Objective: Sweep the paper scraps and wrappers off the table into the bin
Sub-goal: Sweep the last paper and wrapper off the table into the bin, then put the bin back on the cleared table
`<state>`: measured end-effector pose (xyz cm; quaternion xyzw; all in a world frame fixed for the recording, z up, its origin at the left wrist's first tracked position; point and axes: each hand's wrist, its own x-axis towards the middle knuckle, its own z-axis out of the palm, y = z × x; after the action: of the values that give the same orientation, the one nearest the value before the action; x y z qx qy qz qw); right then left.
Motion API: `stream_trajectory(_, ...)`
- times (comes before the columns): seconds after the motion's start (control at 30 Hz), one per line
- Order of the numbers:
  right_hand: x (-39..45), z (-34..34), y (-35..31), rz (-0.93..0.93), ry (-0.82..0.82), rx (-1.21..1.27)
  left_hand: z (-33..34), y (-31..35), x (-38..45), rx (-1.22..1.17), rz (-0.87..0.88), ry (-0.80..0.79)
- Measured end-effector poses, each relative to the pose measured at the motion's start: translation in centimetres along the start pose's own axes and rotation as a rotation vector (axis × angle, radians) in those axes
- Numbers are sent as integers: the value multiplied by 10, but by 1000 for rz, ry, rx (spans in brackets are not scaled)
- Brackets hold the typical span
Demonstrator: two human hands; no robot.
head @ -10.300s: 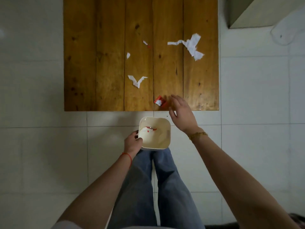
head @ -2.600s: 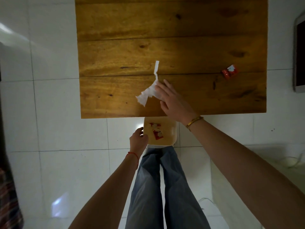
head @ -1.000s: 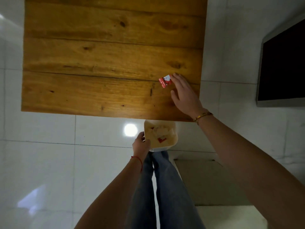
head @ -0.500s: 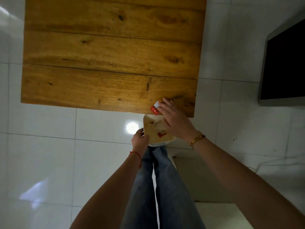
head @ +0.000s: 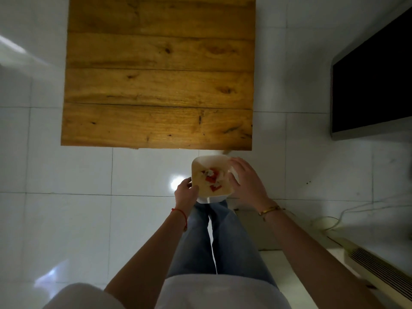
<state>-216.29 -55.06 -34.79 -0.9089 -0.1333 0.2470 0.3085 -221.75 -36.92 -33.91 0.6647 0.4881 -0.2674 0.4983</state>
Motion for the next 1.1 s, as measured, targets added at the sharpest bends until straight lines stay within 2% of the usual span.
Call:
stream_trajectory(0.33,-29,-50,-52,114,249,58,-59,57,-63,-27,186,7)
stream_trajectory(0.63,-16,-113,-63,161,327,77,-61,114,-93,-113,230,58)
stream_trajectory(0.83,12,-178,-36,52,288,56,-27,163,-101,-197,269,67)
stream_trajectory(1.1,65,-306,28,-189,82,-127,60,222,-122,-462,190,187)
